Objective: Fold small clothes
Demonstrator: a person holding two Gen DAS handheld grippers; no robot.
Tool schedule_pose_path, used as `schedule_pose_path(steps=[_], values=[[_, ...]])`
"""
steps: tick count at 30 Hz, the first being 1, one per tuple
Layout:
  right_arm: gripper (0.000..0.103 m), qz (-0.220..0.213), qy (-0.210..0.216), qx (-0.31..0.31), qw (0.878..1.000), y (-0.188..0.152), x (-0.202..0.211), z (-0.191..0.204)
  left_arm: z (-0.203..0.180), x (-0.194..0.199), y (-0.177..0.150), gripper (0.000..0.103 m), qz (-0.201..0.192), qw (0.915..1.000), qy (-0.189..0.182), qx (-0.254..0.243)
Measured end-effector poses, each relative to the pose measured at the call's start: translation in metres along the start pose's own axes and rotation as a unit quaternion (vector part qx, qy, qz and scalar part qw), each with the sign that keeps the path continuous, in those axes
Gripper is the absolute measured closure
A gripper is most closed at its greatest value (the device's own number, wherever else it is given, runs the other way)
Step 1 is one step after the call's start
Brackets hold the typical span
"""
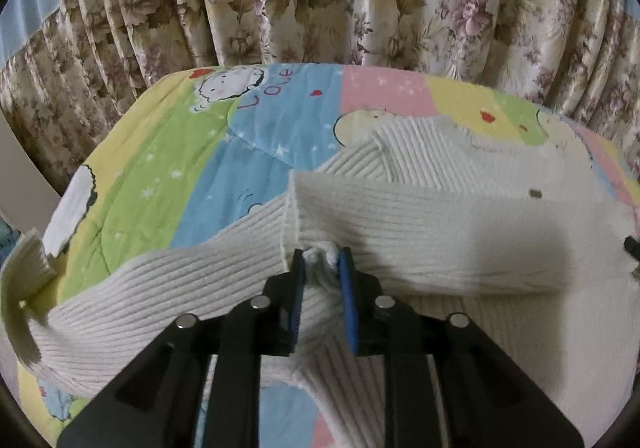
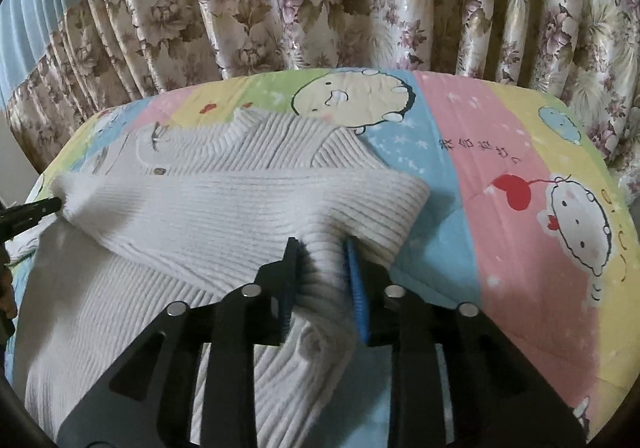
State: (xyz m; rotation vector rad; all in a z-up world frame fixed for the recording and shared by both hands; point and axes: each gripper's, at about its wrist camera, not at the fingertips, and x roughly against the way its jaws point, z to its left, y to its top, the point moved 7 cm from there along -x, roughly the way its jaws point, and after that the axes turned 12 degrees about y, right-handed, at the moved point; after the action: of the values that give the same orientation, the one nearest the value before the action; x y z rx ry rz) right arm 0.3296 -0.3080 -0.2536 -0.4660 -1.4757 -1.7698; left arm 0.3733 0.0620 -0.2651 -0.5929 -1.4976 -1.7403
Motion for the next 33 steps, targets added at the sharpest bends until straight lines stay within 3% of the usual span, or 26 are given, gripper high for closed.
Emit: schedule_pose_path(steps=[3,4,8,11,12,13,19,22,23,25,29,30,33], values=[[0.048,-0.003,0.004,-0.020,1.000,-0.003,0.020,0.003,0.004,0.004,0.004,0.053,-0.006,0.9998,0.018,-0.005],[0.045,-0.002,0.008,-0.030,1.000,-0.006,0.025,0.003,0.006,0.006,0.005,0.044,-0.009,0.9998,0.018,-0.002],[0.045,0.035,0.026,-0.085,0.995,-0.039,0.029,0.002,0.015,0.031,0.016,0.036,-0.035,0.9991,0.009,0.021],[0.060,0.051,0.031,-0.095,0.994,-0.056,0.023,0.006,0.003,0.042,0.023,0.032,-0.053,0.9986,-0.002,0.008],[0.070,0.047,0.021,-0.086,0.995,-0.057,0.025,0.008,-0.003,0.042,0.025,0.032,-0.055,0.9985,0.000,0.000],[0.088,0.050,0.024,-0.086,0.995,-0.057,0.026,0.012,-0.010,0.041,0.027,0.032,-0.058,0.9983,0.003,-0.009],[0.093,0.056,-0.041,-0.076,0.995,-0.065,0.050,0.006,-0.047,0.009,0.022,0.032,-0.025,0.9980,0.005,-0.057],[0.093,0.061,-0.038,-0.072,0.995,-0.076,0.047,-0.007,-0.049,0.003,0.013,0.032,-0.018,0.9977,0.010,-0.065],[0.091,0.053,-0.027,-0.079,0.995,-0.076,0.048,-0.010,-0.049,0.001,0.011,0.032,-0.015,0.9978,0.009,-0.064],[0.072,0.046,-0.001,-0.091,0.995,-0.073,0.054,-0.012,-0.048,-0.001,0.008,0.032,-0.011,0.9981,0.006,-0.061],[0.063,-0.008,0.037,-0.102,0.994,-0.046,0.084,-0.001,-0.041,0.006,0.009,0.032,-0.014,0.9986,-0.004,-0.051],[0.056,-0.024,0.030,-0.087,0.995,-0.033,0.088,0.007,-0.039,0.010,0.013,0.032,-0.020,0.9987,-0.009,-0.046],[0.051,-0.033,0.028,-0.031,0.999,0.000,0.061,0.039,-0.039,0.014,0.023,0.032,-0.024,0.9990,-0.021,-0.031]])
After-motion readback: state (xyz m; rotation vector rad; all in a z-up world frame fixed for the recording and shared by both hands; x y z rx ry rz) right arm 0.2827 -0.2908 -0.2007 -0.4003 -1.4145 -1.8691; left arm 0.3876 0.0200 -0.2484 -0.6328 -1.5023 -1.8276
